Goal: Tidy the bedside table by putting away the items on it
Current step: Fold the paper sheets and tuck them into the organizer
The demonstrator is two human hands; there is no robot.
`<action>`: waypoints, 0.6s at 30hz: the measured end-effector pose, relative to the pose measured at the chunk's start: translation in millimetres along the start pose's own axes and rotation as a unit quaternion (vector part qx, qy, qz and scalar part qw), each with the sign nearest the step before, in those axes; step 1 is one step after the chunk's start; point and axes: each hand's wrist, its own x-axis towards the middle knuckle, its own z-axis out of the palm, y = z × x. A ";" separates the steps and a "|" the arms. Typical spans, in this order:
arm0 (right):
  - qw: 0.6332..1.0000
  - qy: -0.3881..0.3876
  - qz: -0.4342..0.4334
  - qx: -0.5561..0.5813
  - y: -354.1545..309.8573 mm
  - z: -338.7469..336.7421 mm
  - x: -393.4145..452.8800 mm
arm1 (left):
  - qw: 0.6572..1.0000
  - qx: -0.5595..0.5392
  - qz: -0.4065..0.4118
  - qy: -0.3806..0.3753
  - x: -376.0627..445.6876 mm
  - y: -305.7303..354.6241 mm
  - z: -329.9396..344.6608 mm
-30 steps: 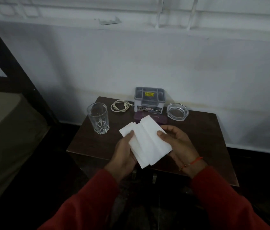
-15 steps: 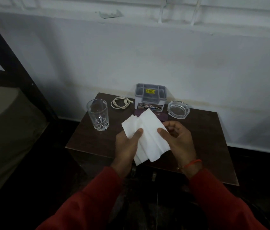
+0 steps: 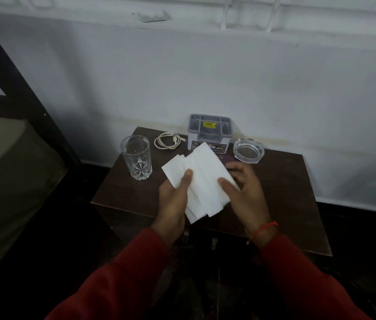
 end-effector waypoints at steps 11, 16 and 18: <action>0.997 -0.054 0.043 -0.015 11.2 -1.5 4.6 | 0.996 -0.059 -0.056 -0.028 -7.2 14.0 3.0; 0.994 -0.003 0.100 0.050 8.0 -8.4 6.5 | 0.997 -0.043 -0.067 -0.014 -0.7 11.2 -2.8; 0.992 0.005 0.114 0.060 8.1 -9.2 6.6 | 0.991 -0.065 -0.099 -0.057 -0.6 12.2 -4.9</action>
